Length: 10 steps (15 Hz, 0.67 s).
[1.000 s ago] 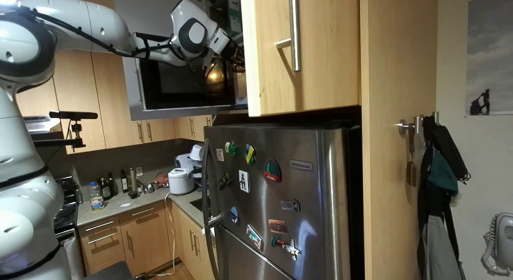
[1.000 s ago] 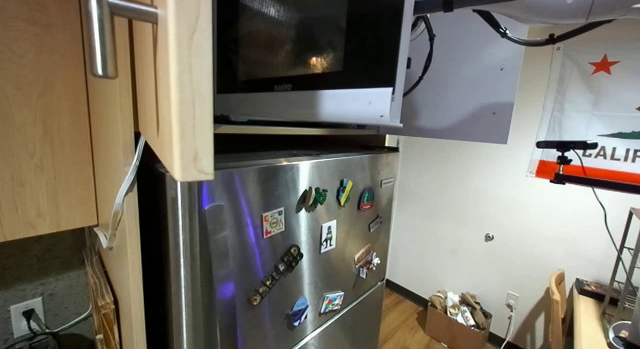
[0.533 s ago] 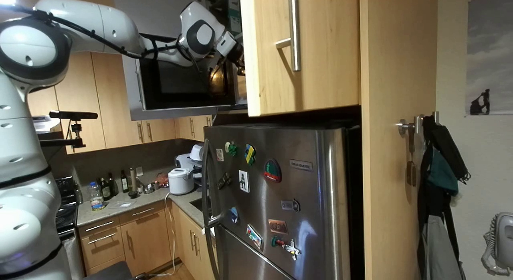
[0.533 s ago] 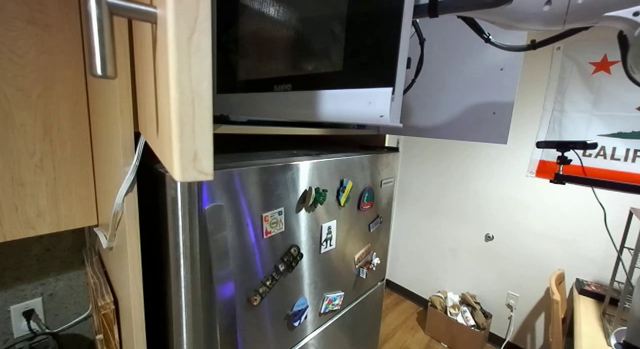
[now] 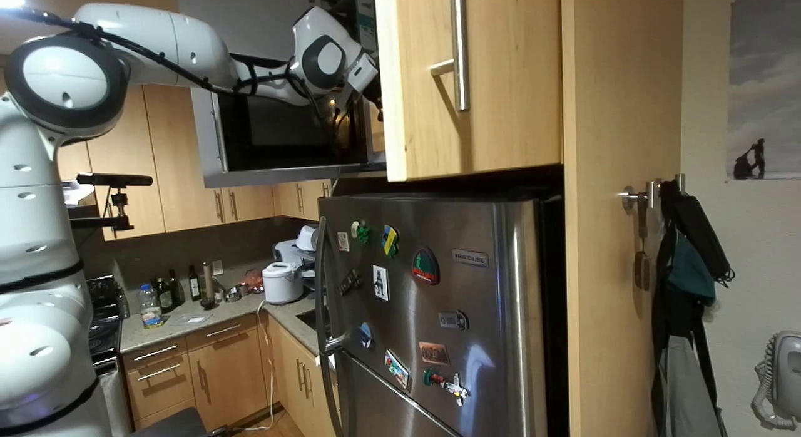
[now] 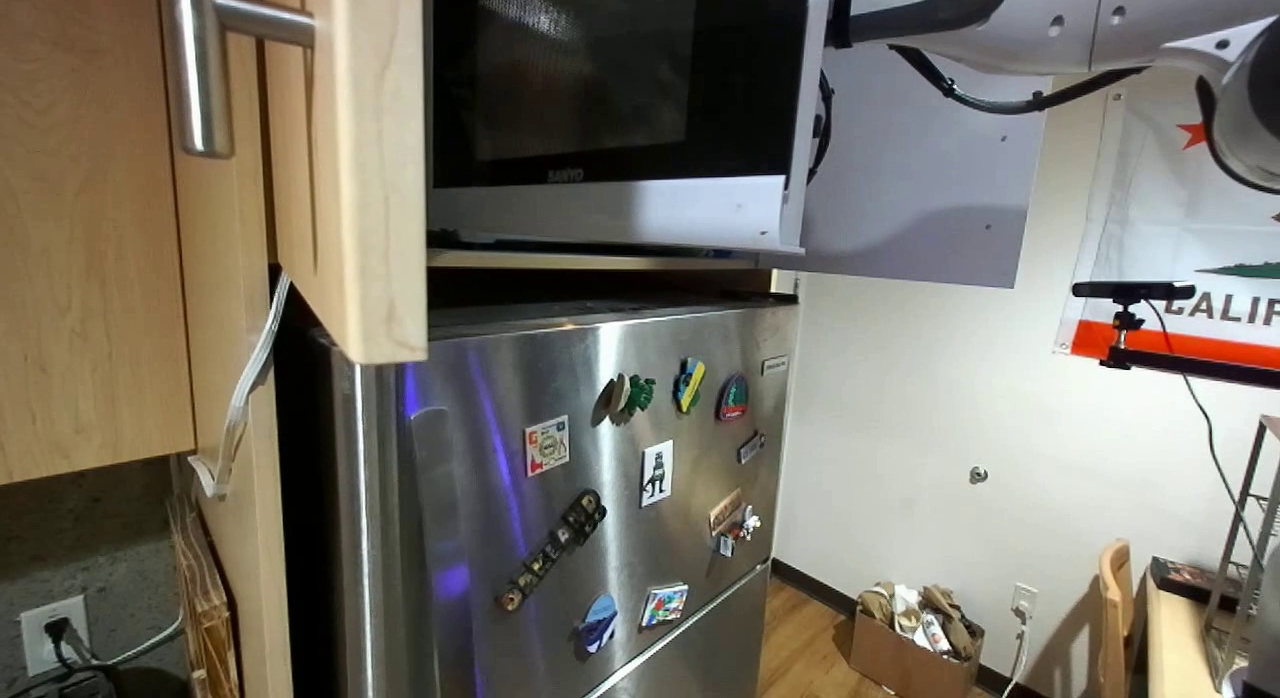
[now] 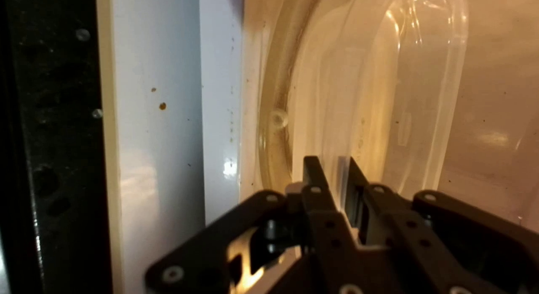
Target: Remove the lunch box from the top of the fridge and put it in the microwave
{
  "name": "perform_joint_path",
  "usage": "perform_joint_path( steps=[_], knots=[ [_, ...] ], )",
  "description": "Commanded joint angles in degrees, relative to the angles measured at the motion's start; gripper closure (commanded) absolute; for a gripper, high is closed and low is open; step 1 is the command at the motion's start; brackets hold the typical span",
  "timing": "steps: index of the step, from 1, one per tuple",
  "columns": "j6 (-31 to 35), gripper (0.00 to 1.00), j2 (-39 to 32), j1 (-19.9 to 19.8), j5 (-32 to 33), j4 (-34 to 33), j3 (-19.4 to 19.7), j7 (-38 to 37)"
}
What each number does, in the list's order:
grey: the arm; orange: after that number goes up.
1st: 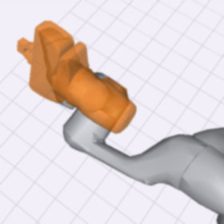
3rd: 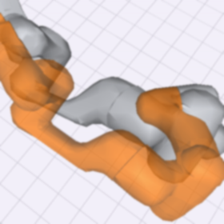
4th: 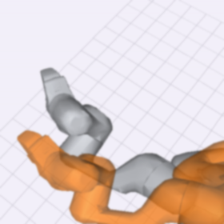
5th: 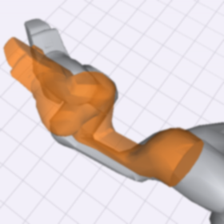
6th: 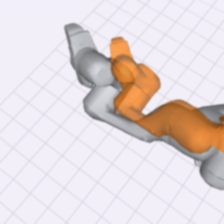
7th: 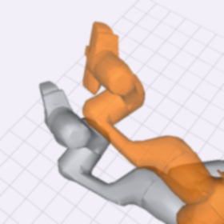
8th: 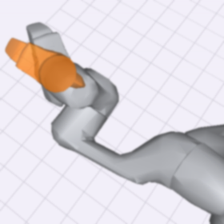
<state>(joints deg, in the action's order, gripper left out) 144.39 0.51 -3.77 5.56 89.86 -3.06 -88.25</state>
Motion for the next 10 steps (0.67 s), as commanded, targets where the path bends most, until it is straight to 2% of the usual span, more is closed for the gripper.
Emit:
perform_joint_path(
  steps=[1, 10],
  knots=[
    [-3.57, 0.96, -1.46, 1.61, -2.47, -2.82, 1.04, 0.82],
    [-8.04, 0.96, -2.51, 2.23, -7.72, -4.70, 1.74, 3.80]
  ],
)
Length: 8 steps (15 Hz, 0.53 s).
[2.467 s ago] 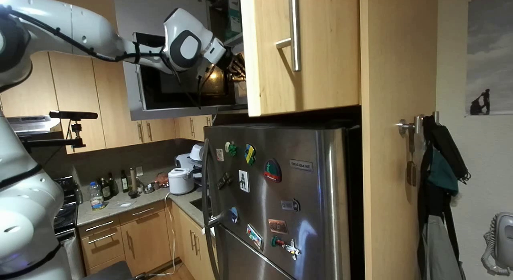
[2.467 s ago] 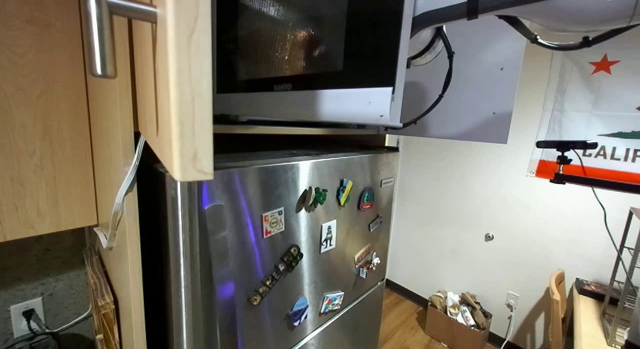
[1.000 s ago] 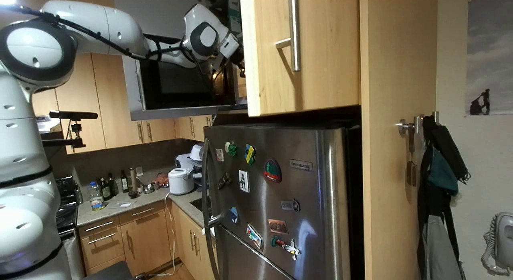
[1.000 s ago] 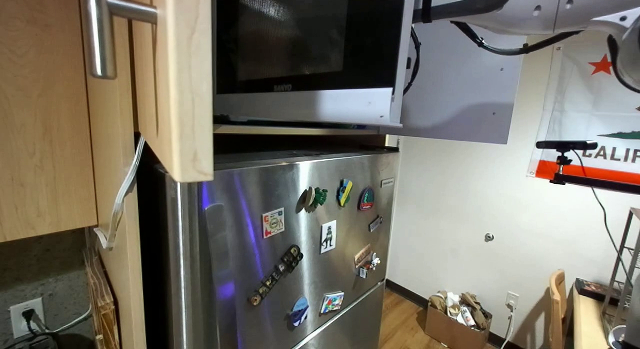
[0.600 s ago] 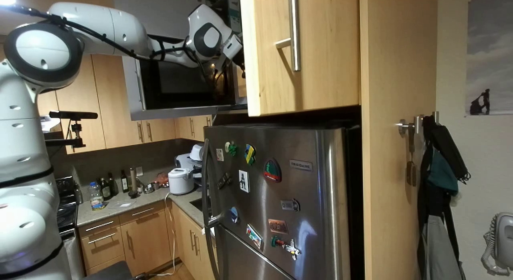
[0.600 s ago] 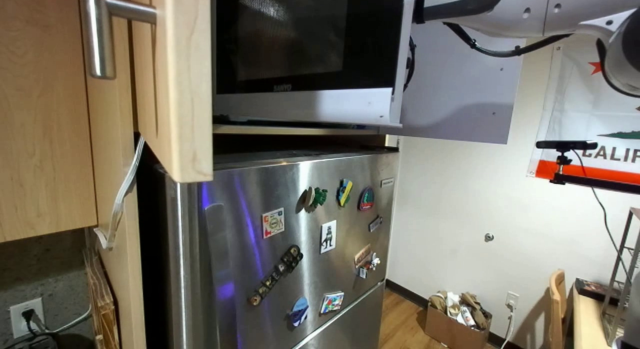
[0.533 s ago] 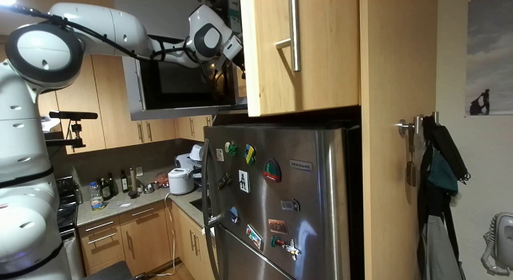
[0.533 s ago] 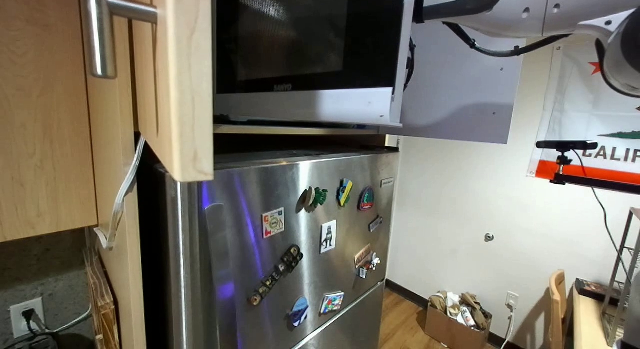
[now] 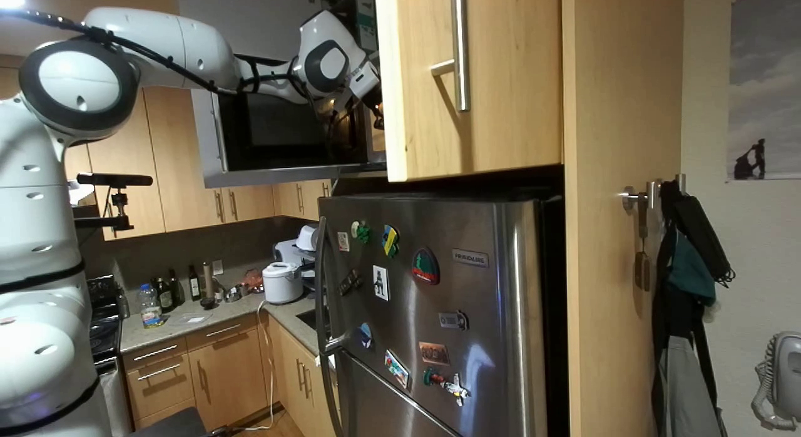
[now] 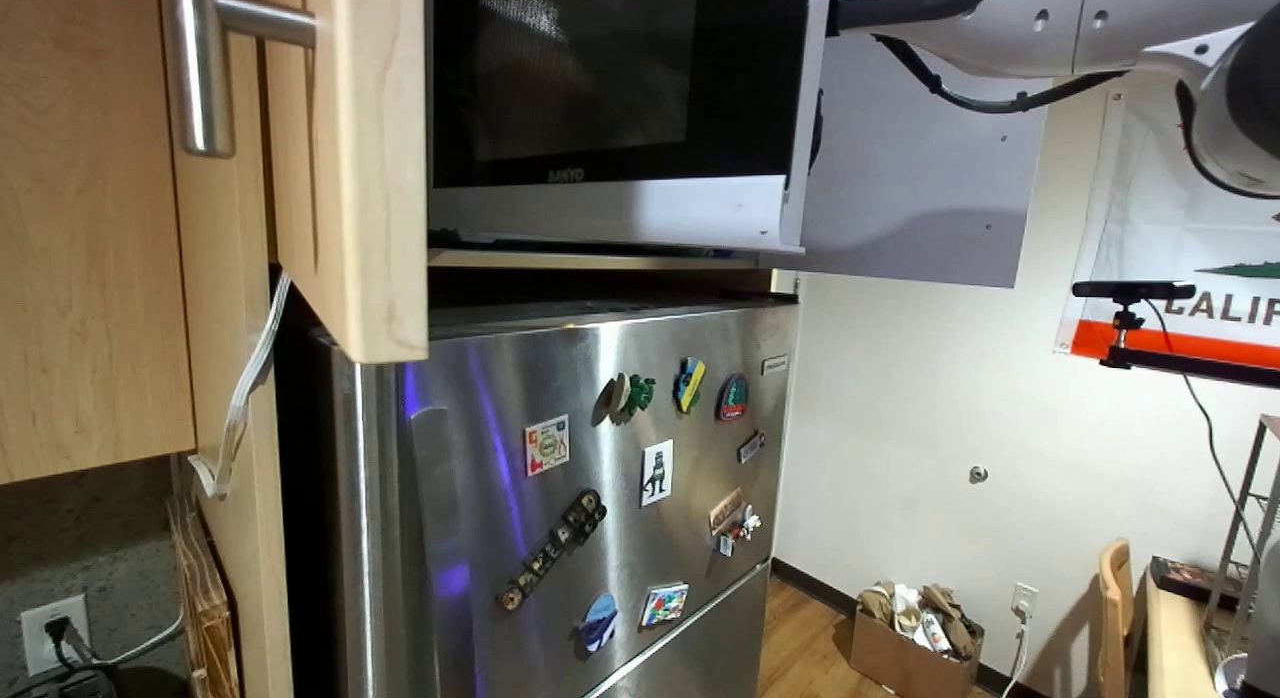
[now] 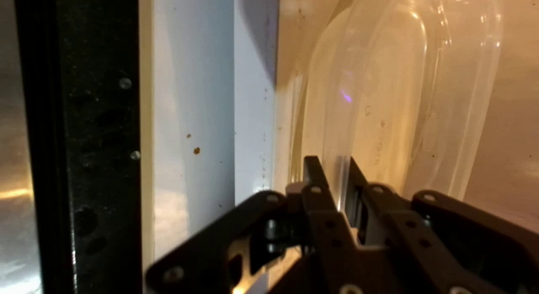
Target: Remove the lunch box from the top of the fridge and put it in the microwave
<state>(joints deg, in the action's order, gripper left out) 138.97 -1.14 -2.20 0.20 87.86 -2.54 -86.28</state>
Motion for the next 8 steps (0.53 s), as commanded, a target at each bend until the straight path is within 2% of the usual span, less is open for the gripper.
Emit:
perform_joint_path(
  steps=[1, 8],
  knots=[
    [-3.02, 0.96, -0.94, 0.55, -3.14, -3.12, 1.47, 2.35],
    [-4.33, 0.96, -1.46, 0.35, -4.41, -5.50, 3.00, 2.88]
  ],
)
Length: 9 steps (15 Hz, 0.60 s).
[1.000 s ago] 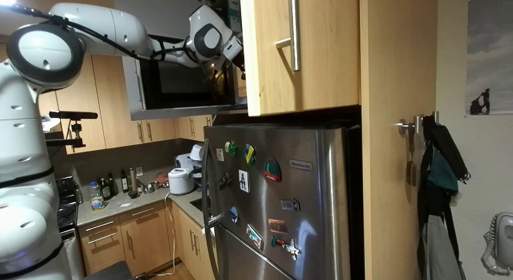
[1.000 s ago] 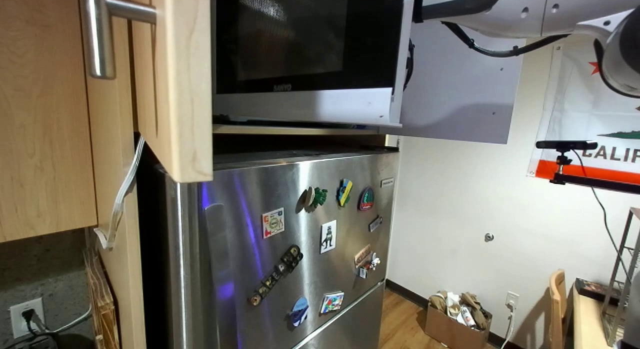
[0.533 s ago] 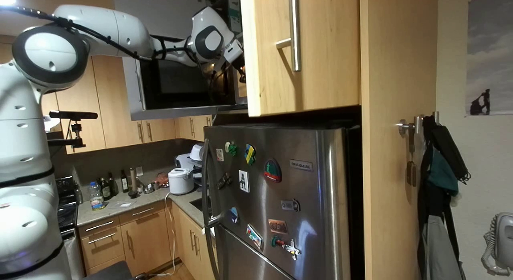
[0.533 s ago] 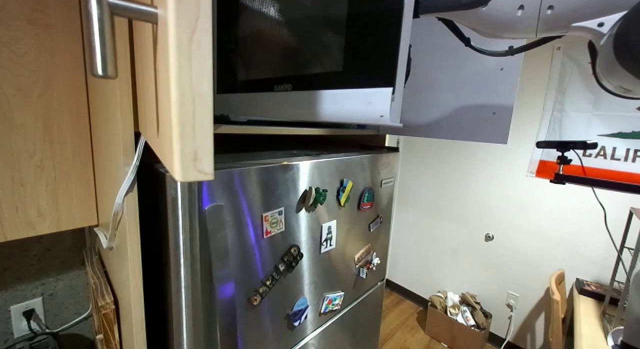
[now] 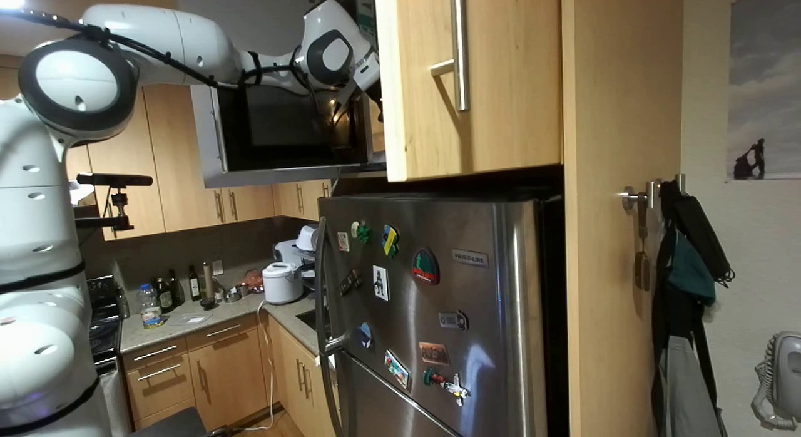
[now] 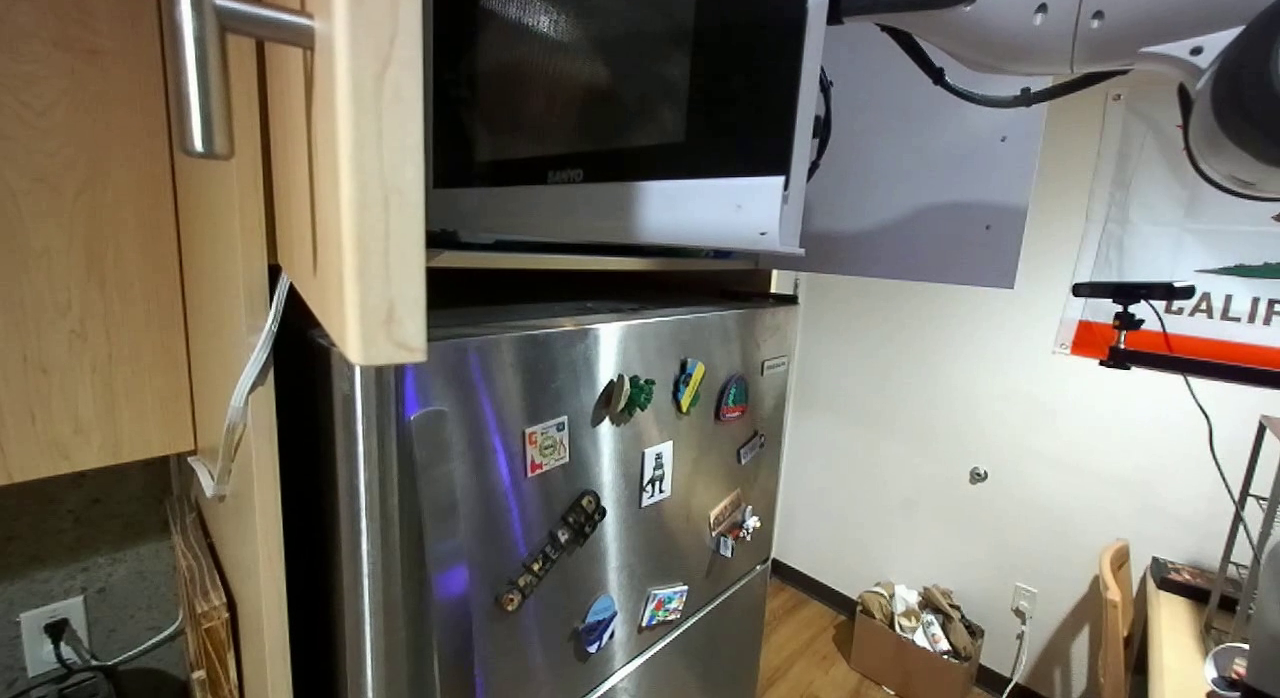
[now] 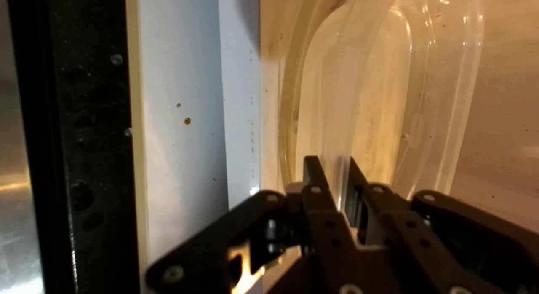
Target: Remove the lunch box from the top of the fridge and put it in the microwave
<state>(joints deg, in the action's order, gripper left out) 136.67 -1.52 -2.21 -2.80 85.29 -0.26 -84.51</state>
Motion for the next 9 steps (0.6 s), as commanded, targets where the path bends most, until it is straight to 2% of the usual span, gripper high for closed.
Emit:
perform_joint_path(
  steps=[1, 9],
  knots=[
    [-2.09, 0.96, -1.15, 0.38, -1.29, -3.21, 0.80, 1.03],
    [-2.20, 0.96, -2.09, -0.08, -0.46, -4.79, 0.33, 0.60]
  ],
)
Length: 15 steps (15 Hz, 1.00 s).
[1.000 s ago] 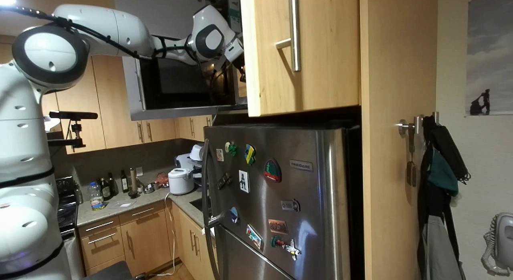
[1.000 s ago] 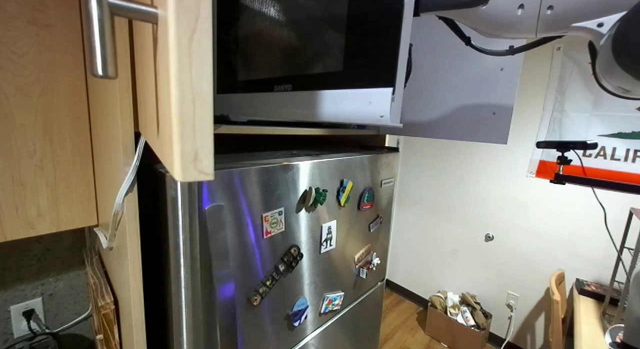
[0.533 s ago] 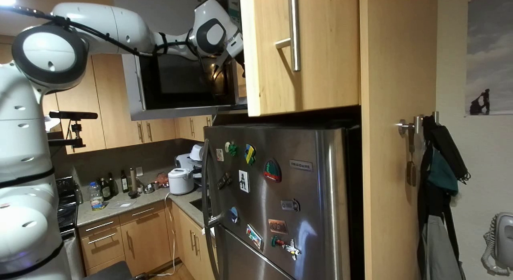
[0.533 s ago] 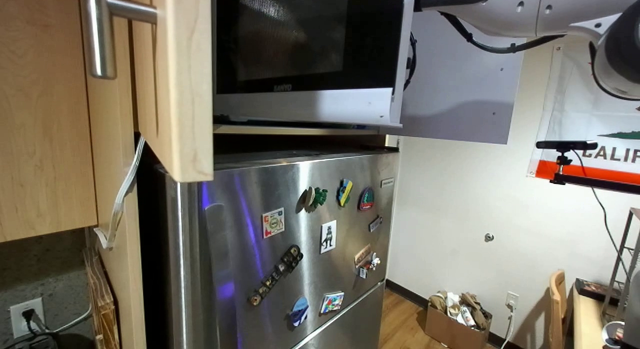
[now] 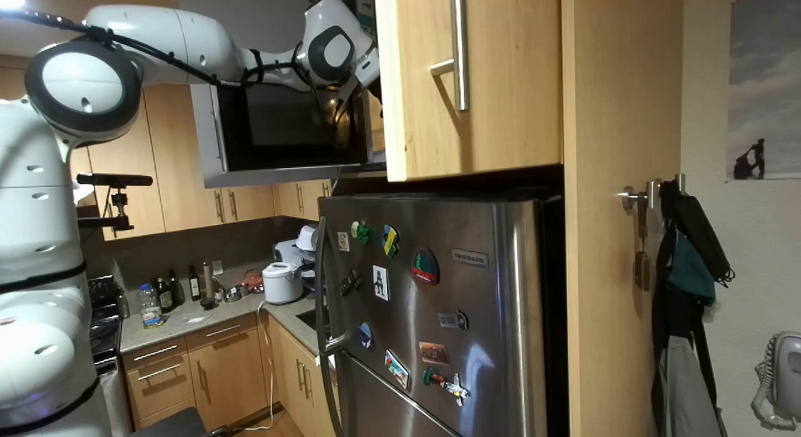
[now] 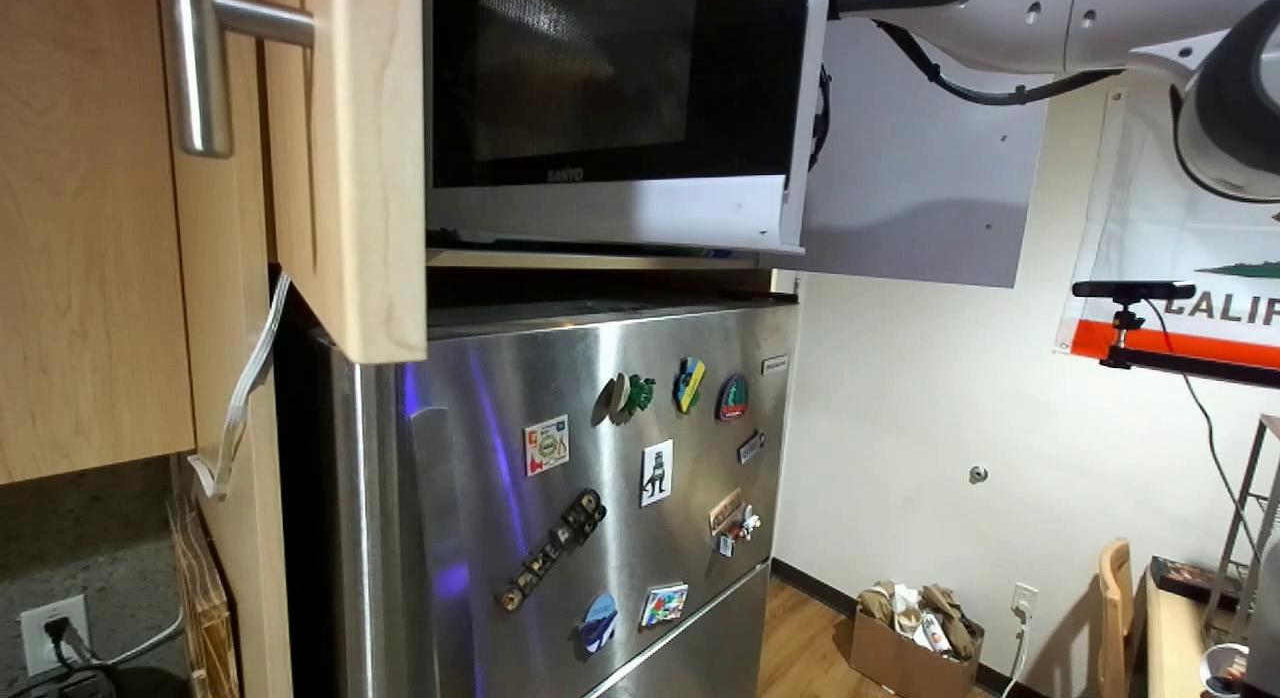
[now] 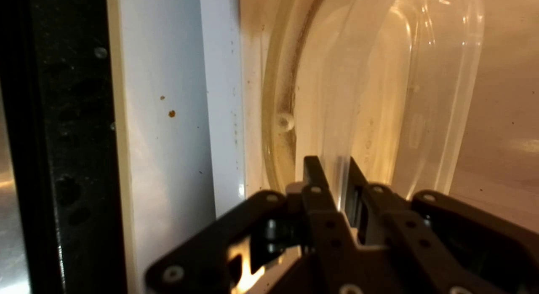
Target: Remove the lunch box from the top of the fridge and put it in the microwave
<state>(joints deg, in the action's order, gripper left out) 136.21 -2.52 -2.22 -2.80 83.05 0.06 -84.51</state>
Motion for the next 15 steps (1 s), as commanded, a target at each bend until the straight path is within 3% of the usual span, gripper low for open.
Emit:
perform_joint_path(
  steps=[1, 15],
  knots=[
    [-1.81, 0.96, -1.21, -0.05, -0.38, -2.68, -0.01, 0.59],
    [-5.98, 0.96, -3.37, 0.86, 0.74, -6.33, -0.66, 0.32]
  ],
)
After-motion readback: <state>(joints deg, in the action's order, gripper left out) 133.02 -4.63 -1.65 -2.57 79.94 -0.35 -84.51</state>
